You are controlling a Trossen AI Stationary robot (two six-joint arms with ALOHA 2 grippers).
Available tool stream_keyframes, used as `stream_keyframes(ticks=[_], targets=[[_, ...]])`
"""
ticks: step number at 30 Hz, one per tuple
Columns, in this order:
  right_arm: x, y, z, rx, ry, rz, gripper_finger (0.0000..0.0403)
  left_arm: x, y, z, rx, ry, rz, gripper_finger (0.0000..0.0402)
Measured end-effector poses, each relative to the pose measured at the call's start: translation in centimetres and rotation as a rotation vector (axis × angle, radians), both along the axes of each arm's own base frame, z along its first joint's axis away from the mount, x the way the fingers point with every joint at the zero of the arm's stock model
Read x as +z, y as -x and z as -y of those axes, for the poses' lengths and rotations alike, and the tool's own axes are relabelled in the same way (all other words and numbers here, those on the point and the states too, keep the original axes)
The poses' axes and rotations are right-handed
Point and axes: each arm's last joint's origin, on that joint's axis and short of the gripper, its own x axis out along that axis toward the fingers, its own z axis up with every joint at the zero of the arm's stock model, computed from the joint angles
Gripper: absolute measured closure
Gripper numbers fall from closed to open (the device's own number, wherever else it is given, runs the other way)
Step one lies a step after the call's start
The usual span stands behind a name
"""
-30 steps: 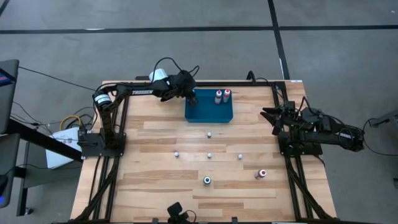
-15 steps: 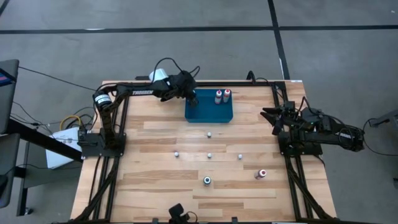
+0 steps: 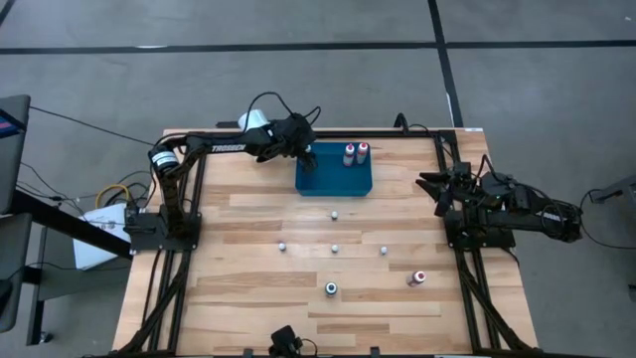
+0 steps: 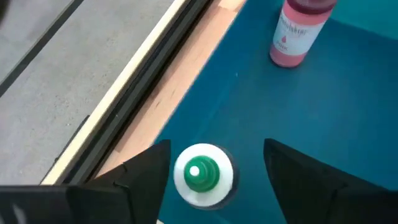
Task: Pick & Place food coloring
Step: Put the large red and orange food coloring bottle into the blue bin
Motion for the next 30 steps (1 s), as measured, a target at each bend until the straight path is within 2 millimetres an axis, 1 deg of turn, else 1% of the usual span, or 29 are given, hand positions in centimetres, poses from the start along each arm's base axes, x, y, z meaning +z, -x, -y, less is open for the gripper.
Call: stream_keyframes(ticks=[3, 5, 8, 12, 14, 17, 19, 21, 23, 26, 30], targets=[[0.0, 0.0, 0.0, 0.0, 0.0, 0.0, 0.027, 1.3, -0.5, -0.3, -0.004, -0.013, 0.007, 0.0145], [0.0, 0.0, 0.0, 0.0, 0.0, 0.0, 0.027, 2.6, -0.7, -0.5, 0.001, -0.019, -0.009, 0.0144], [0.1, 0.0, 0.0, 0.0, 0.001, 0.006, 0.0268, 5.3, -1.1, -0.7, 0.005, -0.015, -0.03, 0.0144], [0.2, -0.1, -0.1, 0.029, -0.002, 0.027, 0.027, 9.1, -1.0, -0.6, 0.009, 0.026, -0.065, 0.0144], [0.3, -0.1, -0.2, 0.064, -0.008, 0.034, 0.0271, 10.9, -0.8, -0.3, -0.03, 0.077, -0.064, 0.0144], [0.3, -0.2, -0.3, 0.115, -0.017, 0.037, 0.027, 13.0, -0.5, 0.4, -0.112, 0.153, -0.011, 0.0144], [0.3, -0.2, -0.4, 0.147, -0.022, 0.039, 0.0271, 14.2, -0.1, 1.1, -0.149, 0.173, 0.041, 0.0144], [0.4, -0.2, -0.5, 0.18, -0.027, 0.046, 0.0272, 15.3, 0.4, 1.9, -0.148, 0.179, 0.07, 0.0144], [0.6, -0.3, -0.6, 0.222, -0.029, 0.07, 0.0276, 15.9, 1.0, 3.1, -0.137, 0.178, 0.072, 0.0144], [1.0, -0.4, -0.8, 0.293, -0.027, 0.103, 0.0282, 16.7, 1.9, 5.4, -0.109, 0.157, 0.082, 0.0144], [1.4, -0.4, -1.1, 0.393, -0.026, 0.146, 0.0289, 17.1, 3.4, 9.1, -0.075, 0.124, 0.129, 0.0144]])
